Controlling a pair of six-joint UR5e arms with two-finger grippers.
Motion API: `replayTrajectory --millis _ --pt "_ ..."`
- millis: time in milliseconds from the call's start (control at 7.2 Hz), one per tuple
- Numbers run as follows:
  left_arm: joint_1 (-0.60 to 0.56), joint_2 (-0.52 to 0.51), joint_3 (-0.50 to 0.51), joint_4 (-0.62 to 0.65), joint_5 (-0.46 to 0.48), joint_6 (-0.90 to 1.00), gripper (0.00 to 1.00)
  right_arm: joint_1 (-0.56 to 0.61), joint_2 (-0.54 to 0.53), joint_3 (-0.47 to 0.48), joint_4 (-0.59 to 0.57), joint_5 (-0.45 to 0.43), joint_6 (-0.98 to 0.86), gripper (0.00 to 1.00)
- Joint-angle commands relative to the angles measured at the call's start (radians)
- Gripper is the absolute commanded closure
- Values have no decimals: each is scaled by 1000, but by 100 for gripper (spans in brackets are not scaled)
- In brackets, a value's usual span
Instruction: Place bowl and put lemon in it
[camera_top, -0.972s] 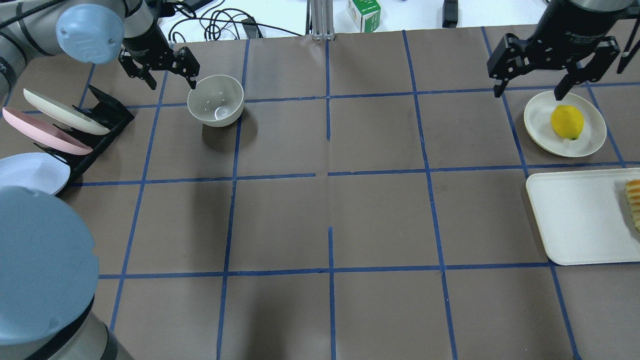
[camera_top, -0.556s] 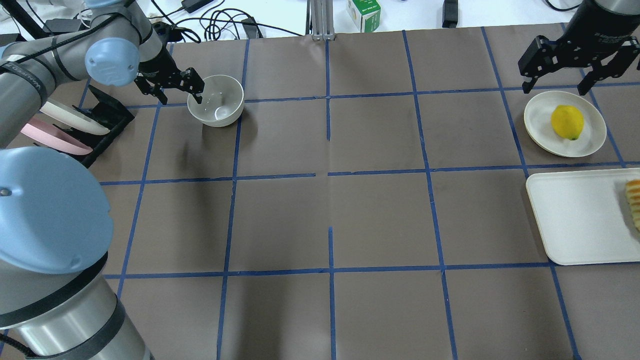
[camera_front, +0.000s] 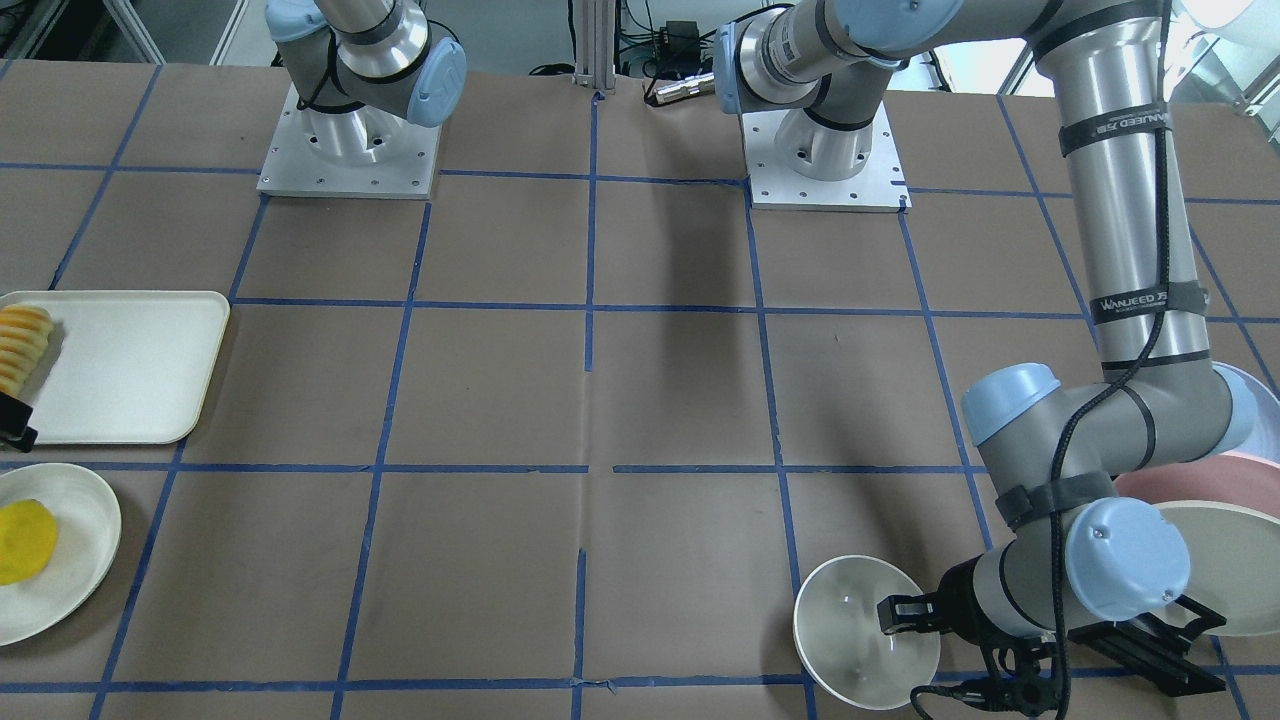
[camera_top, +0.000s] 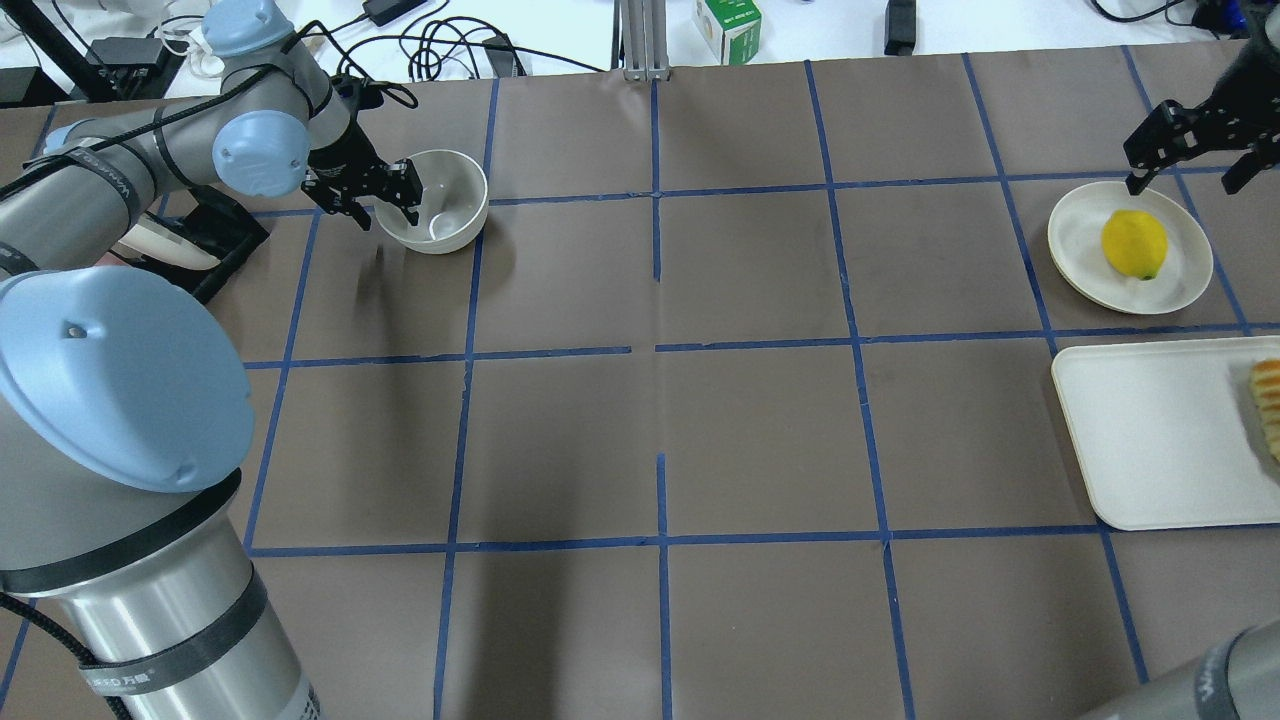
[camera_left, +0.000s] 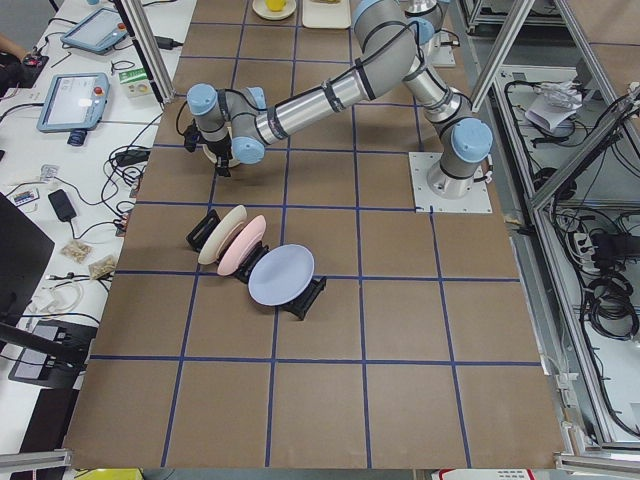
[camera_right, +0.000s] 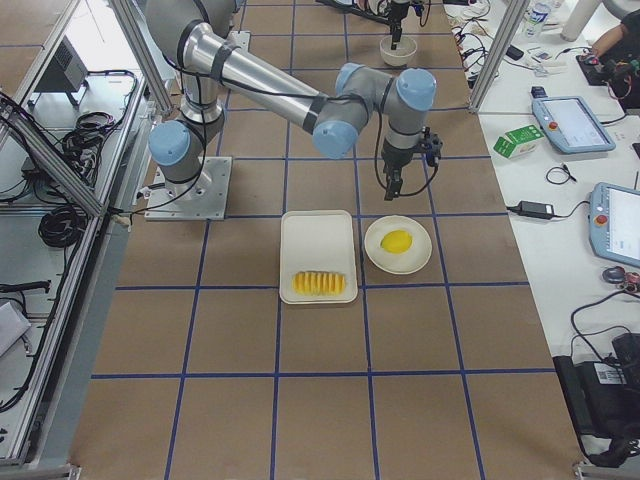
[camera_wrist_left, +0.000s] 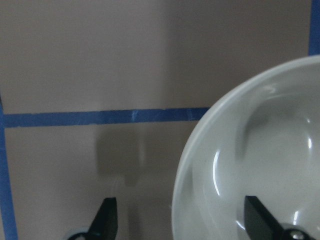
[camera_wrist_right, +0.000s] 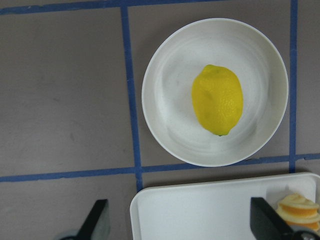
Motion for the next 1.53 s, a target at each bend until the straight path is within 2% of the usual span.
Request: replayTrajectory --millis 0,139,556,833,972,1111,1250,1389 --pt "-1 3 2 1 -38 3 100 -20 125 -2 -117 -28 0 0" --pt "-1 9 2 1 -41 0 100 -20 167 -15 -142 -77 -5 0" --pt "-4 46 3 -13 -53 -2 100 -20 227 -13 -176 -82 10 0" --pt "-33 91 -14 -25 -122 4 100 -20 265 -15 -191 -81 13 0" --pt "-81 124 -47 -46 -221 0 100 -20 279 -13 -199 -81 4 0" --pt "-129 150 -120 -27 -237 -10 100 -20 289 -15 -217 -81 0 8" --pt "-170 187 -205 7 -237 -111 100 -20 283 -13 -216 -81 7 67" --pt "-247 236 -280 95 -231 -193 100 -20 282 -15 -214 -70 9 97"
